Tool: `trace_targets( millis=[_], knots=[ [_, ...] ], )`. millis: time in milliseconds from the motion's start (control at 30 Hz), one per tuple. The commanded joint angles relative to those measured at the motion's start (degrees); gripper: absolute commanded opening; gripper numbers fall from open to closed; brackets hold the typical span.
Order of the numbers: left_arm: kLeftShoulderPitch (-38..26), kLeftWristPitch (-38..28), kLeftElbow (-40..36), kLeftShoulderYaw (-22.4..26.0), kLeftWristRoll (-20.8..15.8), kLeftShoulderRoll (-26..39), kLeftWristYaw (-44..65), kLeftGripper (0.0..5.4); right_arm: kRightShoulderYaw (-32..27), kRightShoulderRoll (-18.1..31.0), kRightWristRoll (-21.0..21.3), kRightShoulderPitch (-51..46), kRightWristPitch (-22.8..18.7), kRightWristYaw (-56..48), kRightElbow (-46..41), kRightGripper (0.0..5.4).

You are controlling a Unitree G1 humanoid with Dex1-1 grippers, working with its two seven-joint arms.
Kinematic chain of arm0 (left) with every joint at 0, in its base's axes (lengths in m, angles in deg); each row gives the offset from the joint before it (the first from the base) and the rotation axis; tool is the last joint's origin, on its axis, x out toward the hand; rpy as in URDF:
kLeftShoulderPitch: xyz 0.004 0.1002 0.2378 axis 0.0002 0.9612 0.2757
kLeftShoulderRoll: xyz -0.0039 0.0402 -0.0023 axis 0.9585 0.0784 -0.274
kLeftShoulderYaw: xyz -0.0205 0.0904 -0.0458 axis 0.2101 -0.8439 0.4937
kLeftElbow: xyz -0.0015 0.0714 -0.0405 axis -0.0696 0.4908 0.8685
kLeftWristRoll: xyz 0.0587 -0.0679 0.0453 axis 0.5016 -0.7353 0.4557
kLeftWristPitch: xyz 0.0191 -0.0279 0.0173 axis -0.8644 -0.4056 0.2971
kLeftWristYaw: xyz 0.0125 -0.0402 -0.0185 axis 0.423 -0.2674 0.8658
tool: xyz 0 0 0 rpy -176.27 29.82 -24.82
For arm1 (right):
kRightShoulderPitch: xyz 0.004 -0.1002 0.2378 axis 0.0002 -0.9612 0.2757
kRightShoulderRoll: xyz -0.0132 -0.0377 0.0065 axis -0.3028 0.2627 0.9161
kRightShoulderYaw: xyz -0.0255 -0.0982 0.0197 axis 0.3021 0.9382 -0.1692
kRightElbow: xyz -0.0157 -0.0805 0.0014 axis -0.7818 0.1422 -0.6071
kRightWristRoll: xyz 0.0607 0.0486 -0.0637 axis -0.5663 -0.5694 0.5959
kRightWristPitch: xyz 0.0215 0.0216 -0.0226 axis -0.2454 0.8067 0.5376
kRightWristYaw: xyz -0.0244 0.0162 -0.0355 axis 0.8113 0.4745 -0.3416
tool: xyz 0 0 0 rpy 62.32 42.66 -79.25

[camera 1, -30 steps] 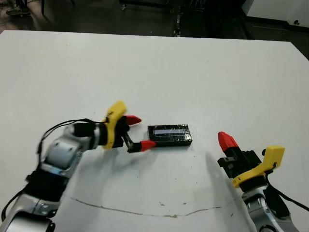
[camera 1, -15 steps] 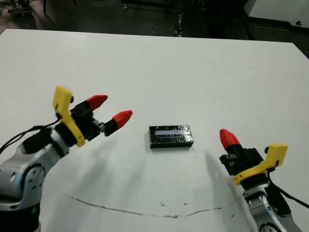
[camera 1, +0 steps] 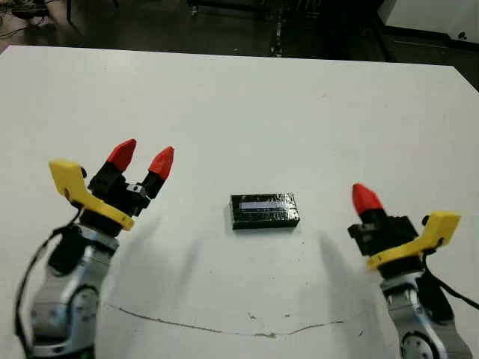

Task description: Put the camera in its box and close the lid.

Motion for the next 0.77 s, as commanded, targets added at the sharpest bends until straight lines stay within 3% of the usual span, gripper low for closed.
trace_targets(
  millis=[33, 233, 667, 767],
  knots=[
    [1.6, -8.9, 4.9, -1.1, 3.7, -2.9, -2.4, 3.09, -0.1, -1.2, 2.9, 0.2, 2.0, 2.8, -0.1, 0.00],
    [3.2, -16.9, 9.5, -2.6, 7.1, -5.1, -5.7, 2.20, 0.9, -2.5, 6.1, -0.1, 4.2, 4.0, 0.4, 0.00],
    [3.2, -16.3, 9.3, -4.2, 9.0, -2.9, -7.7, 0.18, 2.7, -2.1, 6.8, -1.0, 4.0, 2.8, 0.7, 0.00],
    [3.3, -16.0, 8.8, -4.5, 9.5, -2.4, -8.2, 0.01, 2.6, -2.2, 6.2, -1.0, 4.0, 2.4, 0.8, 0.00]
  ],
)
